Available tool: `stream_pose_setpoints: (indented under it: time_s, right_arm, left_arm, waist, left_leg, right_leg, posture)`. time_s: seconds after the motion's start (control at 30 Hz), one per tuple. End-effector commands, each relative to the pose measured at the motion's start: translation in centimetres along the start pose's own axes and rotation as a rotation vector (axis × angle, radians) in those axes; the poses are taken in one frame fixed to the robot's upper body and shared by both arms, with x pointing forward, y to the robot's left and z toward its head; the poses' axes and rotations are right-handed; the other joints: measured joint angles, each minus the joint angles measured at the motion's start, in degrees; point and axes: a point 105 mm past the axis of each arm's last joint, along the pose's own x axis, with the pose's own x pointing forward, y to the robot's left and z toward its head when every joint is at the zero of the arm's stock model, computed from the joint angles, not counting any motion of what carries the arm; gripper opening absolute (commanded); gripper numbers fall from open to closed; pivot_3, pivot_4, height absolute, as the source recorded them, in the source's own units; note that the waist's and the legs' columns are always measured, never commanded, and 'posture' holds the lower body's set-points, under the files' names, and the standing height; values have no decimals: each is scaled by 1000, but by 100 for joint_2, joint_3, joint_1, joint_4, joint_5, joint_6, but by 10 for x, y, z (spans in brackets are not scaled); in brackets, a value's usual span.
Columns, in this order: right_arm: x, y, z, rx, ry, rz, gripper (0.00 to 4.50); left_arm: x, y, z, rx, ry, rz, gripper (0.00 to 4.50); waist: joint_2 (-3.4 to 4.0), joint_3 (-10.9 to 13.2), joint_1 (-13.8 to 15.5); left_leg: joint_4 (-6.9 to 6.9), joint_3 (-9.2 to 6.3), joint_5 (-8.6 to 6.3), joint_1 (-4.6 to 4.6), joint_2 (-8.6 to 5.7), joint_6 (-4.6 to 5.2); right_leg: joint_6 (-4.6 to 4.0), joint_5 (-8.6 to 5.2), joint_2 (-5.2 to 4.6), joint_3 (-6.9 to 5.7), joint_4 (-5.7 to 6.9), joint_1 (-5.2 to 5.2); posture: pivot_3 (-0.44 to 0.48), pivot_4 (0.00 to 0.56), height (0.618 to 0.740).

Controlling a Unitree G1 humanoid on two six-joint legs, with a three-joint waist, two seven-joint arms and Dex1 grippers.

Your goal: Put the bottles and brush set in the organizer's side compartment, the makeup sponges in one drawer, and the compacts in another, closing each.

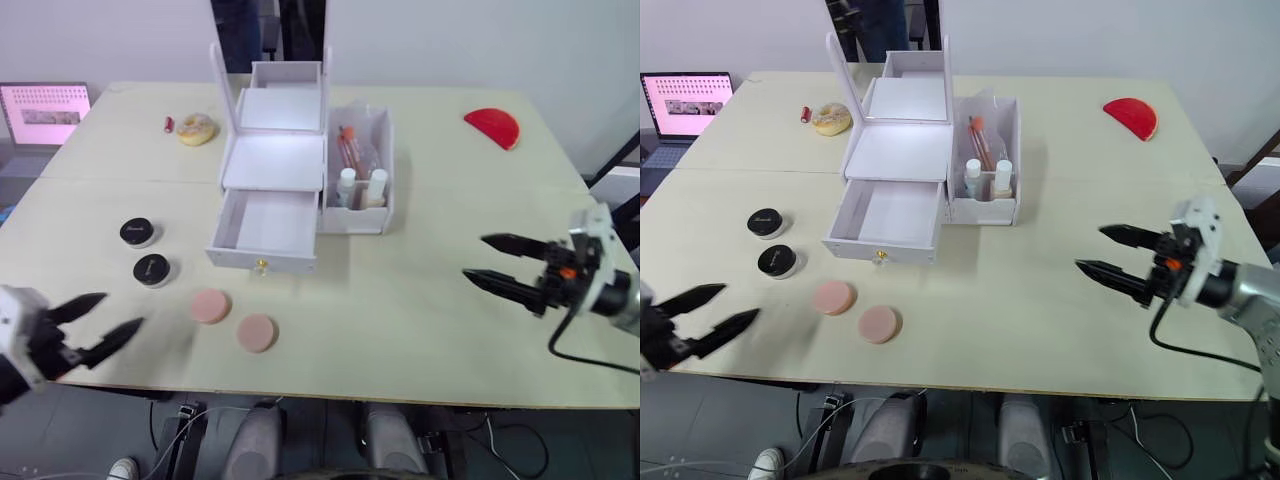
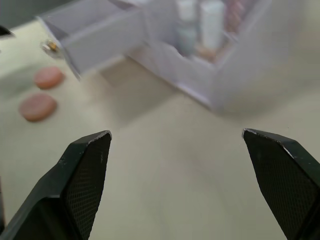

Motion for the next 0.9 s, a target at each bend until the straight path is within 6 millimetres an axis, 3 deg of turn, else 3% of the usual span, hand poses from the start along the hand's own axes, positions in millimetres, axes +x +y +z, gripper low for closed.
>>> stream_pose_setpoints:
  time_s: [0.03, 0.23, 0.4, 0.57, 0.9]
  right_arm:
    - [-20, -9, 7, -60, -40, -85, 4500]
    - [-43, -11, 8, -67, -37, -137, 4500]
    - [-55, -9, 11, -55, -16, -138, 4500]
    - [-61, -3, 3, -18, 43, -107, 4500]
    - [-48, 0, 14, -46, 3, -98, 4500]
  left_arm:
    - [-9, 33, 14, 35, -27, 91, 4422]
    - [-18, 75, 28, 35, -56, 181, 4422]
    - [-20, 93, 32, 31, -59, 200, 4422]
    - [-16, 98, 37, 37, -75, 194, 4422]
    - [-11, 92, 30, 43, -64, 148, 4422]
  waist:
    - [-2, 1, -13]
    - [-8, -2, -142]
    - [-7, -2, -152]
    - [-13, -4, -125]
    - [-15, -5, -135]
  left_leg:
    - [-1, -1, 0, 1, 0, 0]
    - [-20, 0, 0, 6, 1, 0]
    - [-28, -1, 0, 7, 2, 0]
    - [-24, -2, 0, 9, 2, 0]
    - [-22, -2, 1, 12, 3, -1]
  right_leg:
    - [0, 0, 0, 0, 0, 0]
    - [-6, 5, 1, 1, 2, -2]
    - [-16, 11, 2, 2, 5, -6]
    - [-2, 4, 2, 1, 11, -5]
    - [-9, 11, 2, 2, 14, -3]
  posture:
    - [0, 150, 739]
    - [0, 150, 739]
    - [0, 150, 739]
    - [0, 150, 739]
    - [0, 150, 739]
